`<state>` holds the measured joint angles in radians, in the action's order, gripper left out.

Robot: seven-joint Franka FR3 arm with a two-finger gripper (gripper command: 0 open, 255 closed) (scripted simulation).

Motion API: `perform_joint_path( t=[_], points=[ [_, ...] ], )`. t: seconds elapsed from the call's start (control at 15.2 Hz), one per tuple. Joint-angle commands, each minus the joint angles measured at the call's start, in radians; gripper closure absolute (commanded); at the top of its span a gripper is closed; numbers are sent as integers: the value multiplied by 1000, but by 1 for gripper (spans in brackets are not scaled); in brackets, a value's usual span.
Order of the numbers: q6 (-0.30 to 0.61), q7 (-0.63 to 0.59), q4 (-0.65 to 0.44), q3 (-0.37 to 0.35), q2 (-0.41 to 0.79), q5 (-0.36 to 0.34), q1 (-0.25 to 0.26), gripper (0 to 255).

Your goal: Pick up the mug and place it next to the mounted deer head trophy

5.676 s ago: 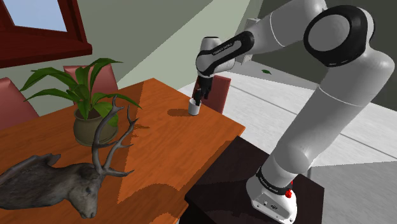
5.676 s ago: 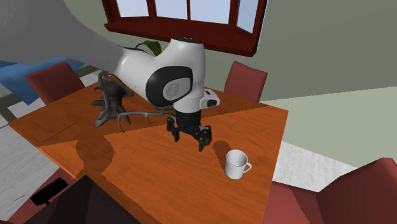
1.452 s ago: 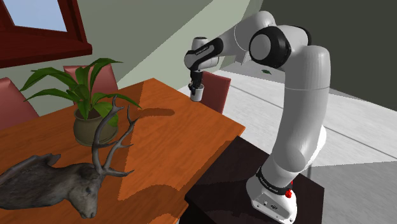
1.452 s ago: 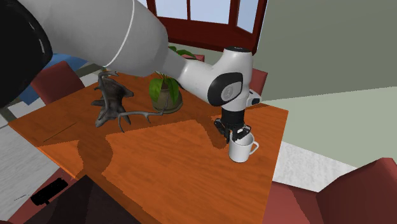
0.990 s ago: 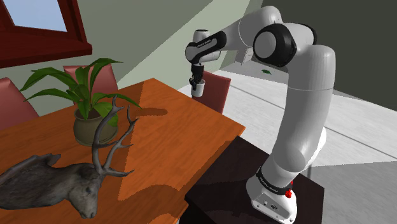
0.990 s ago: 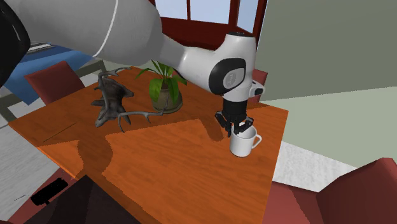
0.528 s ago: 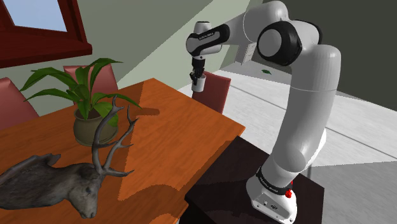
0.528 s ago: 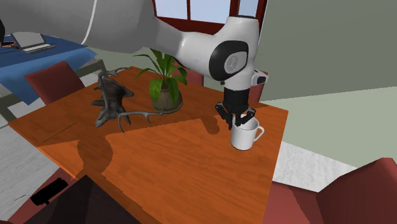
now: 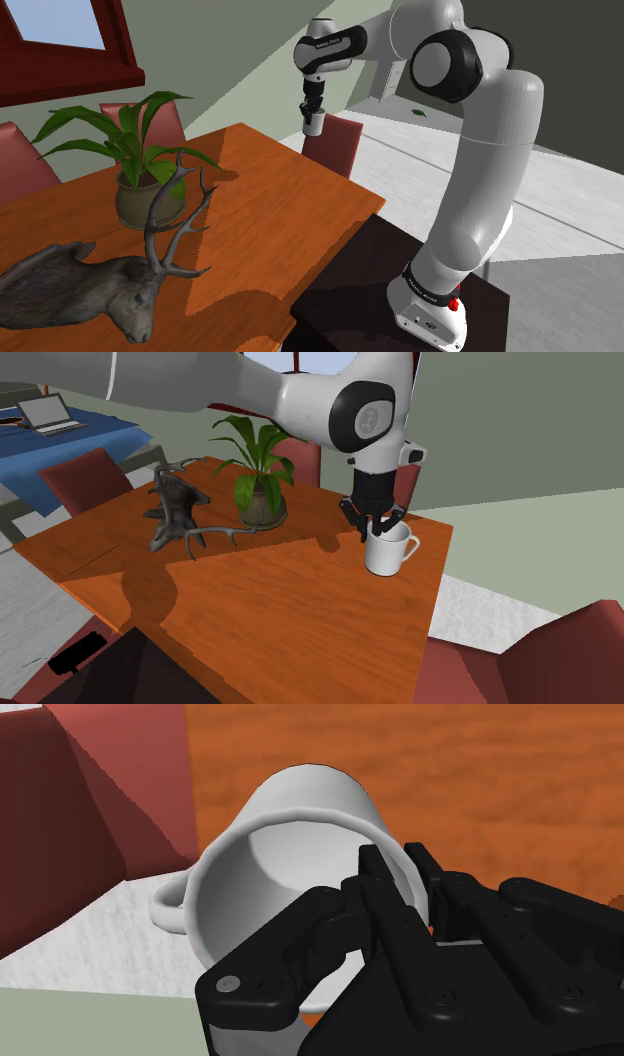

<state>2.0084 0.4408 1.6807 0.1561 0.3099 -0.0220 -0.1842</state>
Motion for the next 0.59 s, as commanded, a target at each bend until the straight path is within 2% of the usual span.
perform_joint_path(
  t=[0.0, 0.53],
  points=[
    [-27, 2, -21, 1, -7, -1, -1, 255],
    [-128, 6, -103, 2, -25, -2, -1, 255]
  ],
)
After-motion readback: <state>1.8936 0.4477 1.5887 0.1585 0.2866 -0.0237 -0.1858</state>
